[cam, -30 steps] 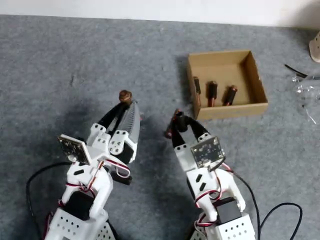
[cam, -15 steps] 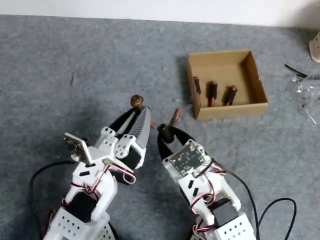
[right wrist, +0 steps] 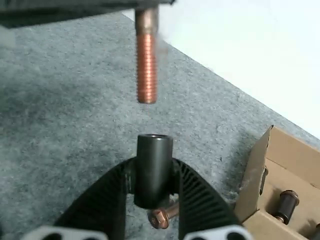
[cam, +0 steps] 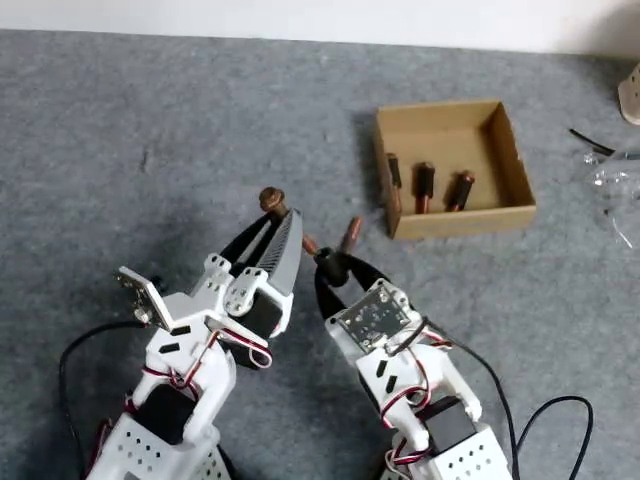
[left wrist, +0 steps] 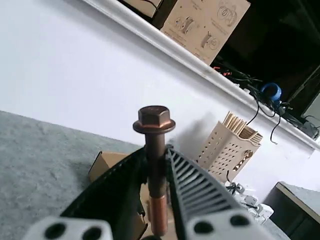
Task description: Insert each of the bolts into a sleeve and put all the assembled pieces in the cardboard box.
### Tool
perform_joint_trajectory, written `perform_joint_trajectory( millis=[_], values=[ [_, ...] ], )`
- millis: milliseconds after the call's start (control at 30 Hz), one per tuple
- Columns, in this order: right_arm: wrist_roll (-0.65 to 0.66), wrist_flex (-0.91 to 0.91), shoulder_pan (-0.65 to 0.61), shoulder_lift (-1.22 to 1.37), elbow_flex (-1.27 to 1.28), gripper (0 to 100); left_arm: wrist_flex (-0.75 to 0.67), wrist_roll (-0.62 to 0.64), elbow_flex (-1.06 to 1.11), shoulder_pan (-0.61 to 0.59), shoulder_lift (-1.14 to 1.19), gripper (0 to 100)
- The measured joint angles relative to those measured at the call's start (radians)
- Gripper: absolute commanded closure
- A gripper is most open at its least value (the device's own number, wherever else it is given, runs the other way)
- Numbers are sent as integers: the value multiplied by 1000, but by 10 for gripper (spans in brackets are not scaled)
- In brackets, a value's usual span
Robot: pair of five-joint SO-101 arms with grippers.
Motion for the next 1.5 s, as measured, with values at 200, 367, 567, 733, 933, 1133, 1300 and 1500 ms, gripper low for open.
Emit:
perform_joint_trajectory(
  millis=[200, 367, 567, 733, 933, 1133, 1300, 1500],
  values=[
    [0, 0, -5, 0, 0, 994, -5, 0, 0, 54, 0, 993],
    [0, 0, -5, 0, 0, 994, 5, 0, 0, 61, 0, 993],
    [0, 0, -3, 0, 0, 994, 32, 0, 0, 61, 0, 993],
    [0, 0, -2, 0, 0, 994, 32, 0, 0, 61, 0, 993],
    [0, -17, -2, 0, 0, 994, 35, 2, 0, 17, 0, 993],
    [0, -71, -2, 0, 0, 994, 35, 0, 0, 14, 0, 993],
    [0, -71, -3, 0, 0, 994, 57, 2, 0, 9, -2, 993],
    [0, -77, -64, 0, 0, 994, 66, -2, 0, 12, 0, 993]
  ],
)
